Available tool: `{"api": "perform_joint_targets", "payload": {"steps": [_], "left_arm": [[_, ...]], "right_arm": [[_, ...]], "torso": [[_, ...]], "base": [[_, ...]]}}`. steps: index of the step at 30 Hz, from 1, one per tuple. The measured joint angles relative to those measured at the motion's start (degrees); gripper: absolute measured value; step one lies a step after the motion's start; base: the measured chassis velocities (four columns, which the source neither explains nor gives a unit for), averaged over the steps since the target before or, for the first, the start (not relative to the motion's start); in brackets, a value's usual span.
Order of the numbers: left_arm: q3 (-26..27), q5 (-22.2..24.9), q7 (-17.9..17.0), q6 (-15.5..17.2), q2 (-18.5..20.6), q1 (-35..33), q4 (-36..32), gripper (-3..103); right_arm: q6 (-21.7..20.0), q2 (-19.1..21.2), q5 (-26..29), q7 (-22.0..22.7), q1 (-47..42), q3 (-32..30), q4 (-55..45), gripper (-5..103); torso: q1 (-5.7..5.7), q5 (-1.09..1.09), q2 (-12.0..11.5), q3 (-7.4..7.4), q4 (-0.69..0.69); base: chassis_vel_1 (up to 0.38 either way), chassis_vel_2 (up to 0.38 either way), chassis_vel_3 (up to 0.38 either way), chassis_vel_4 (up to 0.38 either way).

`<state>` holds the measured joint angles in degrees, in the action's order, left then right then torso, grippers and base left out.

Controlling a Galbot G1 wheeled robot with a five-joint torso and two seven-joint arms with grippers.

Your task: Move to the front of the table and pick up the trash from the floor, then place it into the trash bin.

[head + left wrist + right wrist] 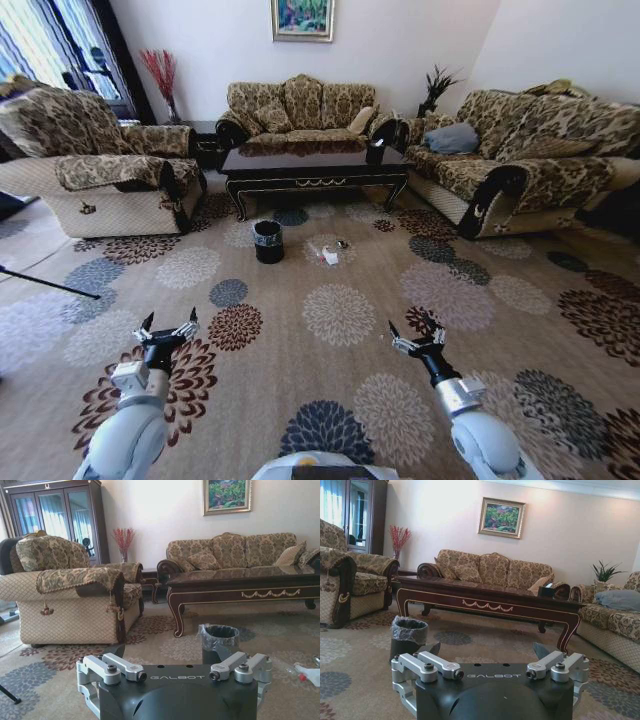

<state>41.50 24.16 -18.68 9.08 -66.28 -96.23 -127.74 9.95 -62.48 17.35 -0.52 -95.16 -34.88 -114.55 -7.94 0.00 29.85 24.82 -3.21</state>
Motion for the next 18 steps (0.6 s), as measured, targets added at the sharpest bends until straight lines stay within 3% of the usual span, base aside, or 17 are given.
{"api": "perform_joint_targets", "payload": {"steps": [18], "left_arm": [[0.31, 1.45, -0.18, 0.76, 0.11, 0.78, -0.21, 100]], "right_arm": [[0.0, 0.17, 0.2, 0.12, 1.24, 0.55, 0.91, 100]], "torso": [[1.63, 0.0, -4.09, -2.47, 0.0]], "base": [[0.0, 0.0, 0.0, 0.0]]}}
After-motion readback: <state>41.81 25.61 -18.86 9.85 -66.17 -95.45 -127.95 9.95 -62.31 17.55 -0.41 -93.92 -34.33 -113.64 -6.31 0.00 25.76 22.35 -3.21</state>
